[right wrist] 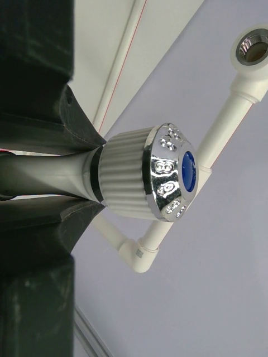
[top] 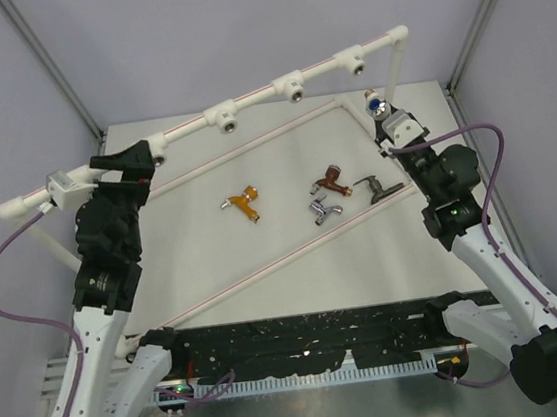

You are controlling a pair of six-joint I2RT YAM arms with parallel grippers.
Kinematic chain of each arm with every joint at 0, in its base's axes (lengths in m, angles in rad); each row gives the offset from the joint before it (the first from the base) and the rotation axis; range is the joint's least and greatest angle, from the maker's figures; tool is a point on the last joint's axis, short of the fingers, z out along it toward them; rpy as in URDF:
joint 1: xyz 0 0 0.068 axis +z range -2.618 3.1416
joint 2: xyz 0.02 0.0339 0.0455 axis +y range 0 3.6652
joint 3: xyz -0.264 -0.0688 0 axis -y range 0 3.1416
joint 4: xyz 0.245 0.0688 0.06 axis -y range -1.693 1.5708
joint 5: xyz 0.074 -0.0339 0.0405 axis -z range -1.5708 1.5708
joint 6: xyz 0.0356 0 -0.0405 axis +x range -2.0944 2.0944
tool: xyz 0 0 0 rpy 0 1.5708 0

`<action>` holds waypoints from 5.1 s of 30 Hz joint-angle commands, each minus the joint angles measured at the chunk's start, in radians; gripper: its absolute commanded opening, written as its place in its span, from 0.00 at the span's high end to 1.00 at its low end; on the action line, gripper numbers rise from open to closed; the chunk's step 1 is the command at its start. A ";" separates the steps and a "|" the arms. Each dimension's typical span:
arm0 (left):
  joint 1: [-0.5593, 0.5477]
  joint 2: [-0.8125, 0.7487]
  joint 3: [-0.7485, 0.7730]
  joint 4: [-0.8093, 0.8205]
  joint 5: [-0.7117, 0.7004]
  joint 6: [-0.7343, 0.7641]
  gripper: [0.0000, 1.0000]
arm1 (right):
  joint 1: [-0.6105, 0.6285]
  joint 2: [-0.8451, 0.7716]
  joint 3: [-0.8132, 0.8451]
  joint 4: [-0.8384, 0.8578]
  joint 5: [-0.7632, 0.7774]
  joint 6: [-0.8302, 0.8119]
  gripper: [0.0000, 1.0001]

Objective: Install the water faucets

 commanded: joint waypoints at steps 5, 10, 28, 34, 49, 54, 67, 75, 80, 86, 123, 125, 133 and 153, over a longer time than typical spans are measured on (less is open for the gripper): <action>0.010 0.064 -0.051 0.312 -0.086 -0.157 0.05 | -0.052 0.024 -0.025 0.170 -0.039 -0.085 0.94; 0.013 0.070 -0.062 0.343 -0.100 -0.138 0.22 | -0.067 0.113 -0.080 0.384 -0.102 -0.252 0.94; 0.035 0.015 0.082 0.012 -0.120 -0.013 0.88 | -0.098 0.331 -0.020 0.656 -0.271 -0.545 0.95; 0.058 0.011 0.082 -0.020 -0.087 0.013 0.87 | -0.101 0.364 -0.009 0.656 -0.305 -0.682 0.95; 0.059 0.015 0.119 -0.052 -0.006 0.165 0.83 | -0.107 0.394 0.014 0.660 -0.357 -0.782 0.95; 0.058 0.017 0.124 -0.060 0.021 0.172 0.85 | -0.109 0.403 0.030 0.624 -0.351 -0.819 0.95; 0.059 0.017 0.127 -0.046 0.052 0.178 0.89 | -0.107 0.403 0.050 0.456 -0.326 -0.937 0.95; 0.058 0.024 0.127 -0.037 0.087 0.178 0.92 | -0.099 0.389 0.073 0.396 -0.316 -0.957 0.95; 0.059 0.026 0.124 -0.037 0.109 0.188 0.93 | -0.096 0.335 0.115 0.292 -0.303 -0.964 0.95; 0.059 0.018 0.114 -0.040 0.115 0.198 0.94 | -0.098 0.309 0.196 0.106 -0.296 -0.926 0.95; 0.036 -0.071 0.070 0.007 0.124 0.495 0.55 | -0.084 0.395 0.290 0.238 -0.225 0.382 0.95; 0.024 -0.077 0.078 0.003 0.124 0.520 0.47 | -0.087 0.394 0.287 0.238 -0.220 0.448 0.95; 0.007 -0.085 0.124 -0.060 0.132 0.615 0.28 | -0.087 0.410 0.250 0.304 -0.142 0.761 0.95; -0.021 0.086 0.392 -0.442 0.190 0.719 0.21 | -0.043 0.438 0.225 0.305 0.048 1.130 0.94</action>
